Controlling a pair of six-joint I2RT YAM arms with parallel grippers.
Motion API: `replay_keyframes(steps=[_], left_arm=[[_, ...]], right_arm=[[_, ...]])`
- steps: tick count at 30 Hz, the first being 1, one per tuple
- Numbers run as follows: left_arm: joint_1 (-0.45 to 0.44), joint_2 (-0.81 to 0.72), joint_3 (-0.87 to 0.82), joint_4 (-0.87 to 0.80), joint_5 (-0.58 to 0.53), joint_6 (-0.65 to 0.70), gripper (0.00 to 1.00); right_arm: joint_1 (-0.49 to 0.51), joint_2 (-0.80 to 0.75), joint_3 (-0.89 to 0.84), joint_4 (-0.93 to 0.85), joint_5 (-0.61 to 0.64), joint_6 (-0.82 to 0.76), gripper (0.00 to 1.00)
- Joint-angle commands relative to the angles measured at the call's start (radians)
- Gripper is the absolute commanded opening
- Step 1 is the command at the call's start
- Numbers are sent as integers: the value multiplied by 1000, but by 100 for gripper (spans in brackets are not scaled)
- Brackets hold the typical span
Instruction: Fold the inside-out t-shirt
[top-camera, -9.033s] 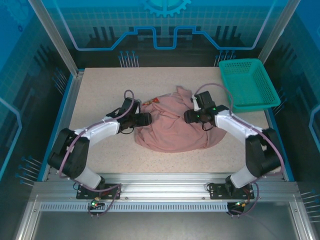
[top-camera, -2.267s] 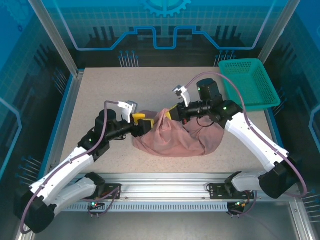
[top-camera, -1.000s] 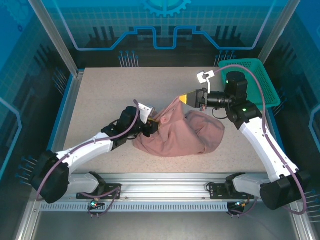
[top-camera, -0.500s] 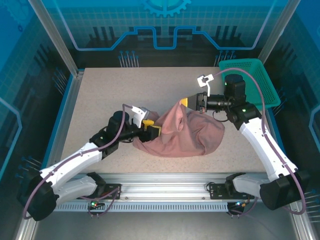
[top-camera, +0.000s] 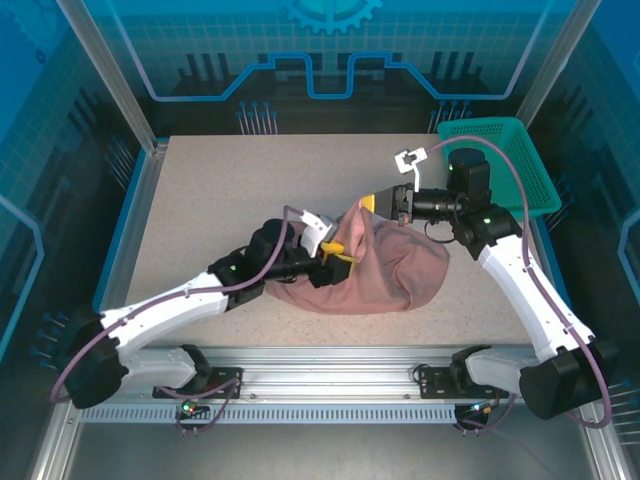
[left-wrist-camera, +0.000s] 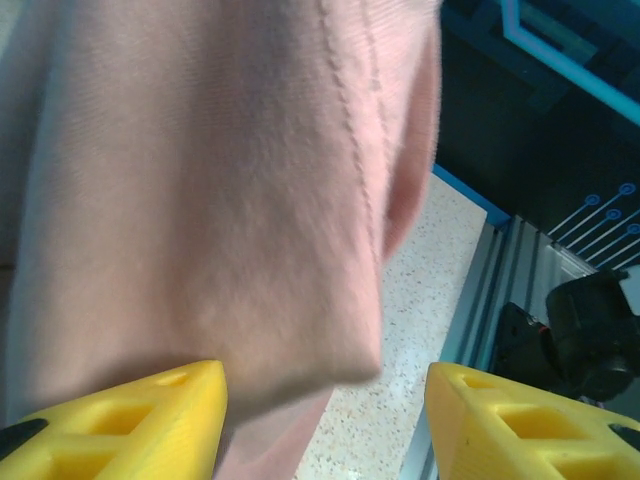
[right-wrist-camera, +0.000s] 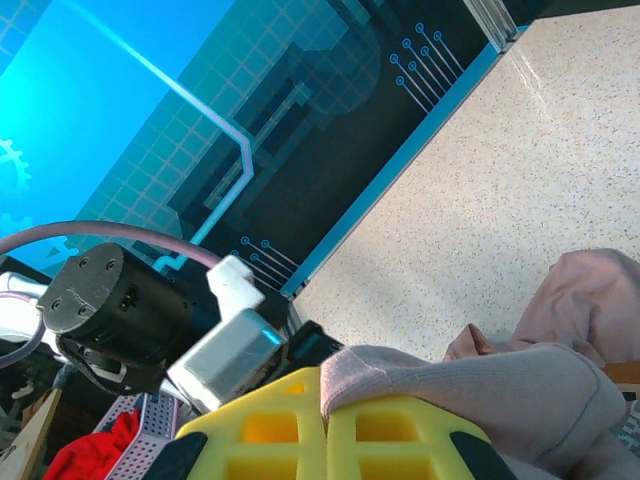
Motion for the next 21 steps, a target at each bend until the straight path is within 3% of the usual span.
replay_keyframes(steps=[1, 6, 9, 14, 21], left_arm=[[-16, 67, 64, 47, -10, -18, 54], [-10, 98, 80, 69, 7, -2, 23], [29, 51, 23, 112, 114, 24, 4], [129, -82, -91, 258, 441, 26, 1], [150, -225, -177, 289, 506, 118, 0]], right_arm=[[4, 4, -5, 19, 0, 7, 0], [0, 4, 3, -19, 14, -27, 0], [-15, -2, 12, -68, 47, -57, 0], [-14, 23, 36, -192, 182, -111, 0], [-10, 53, 40, -215, 213, -119, 0]])
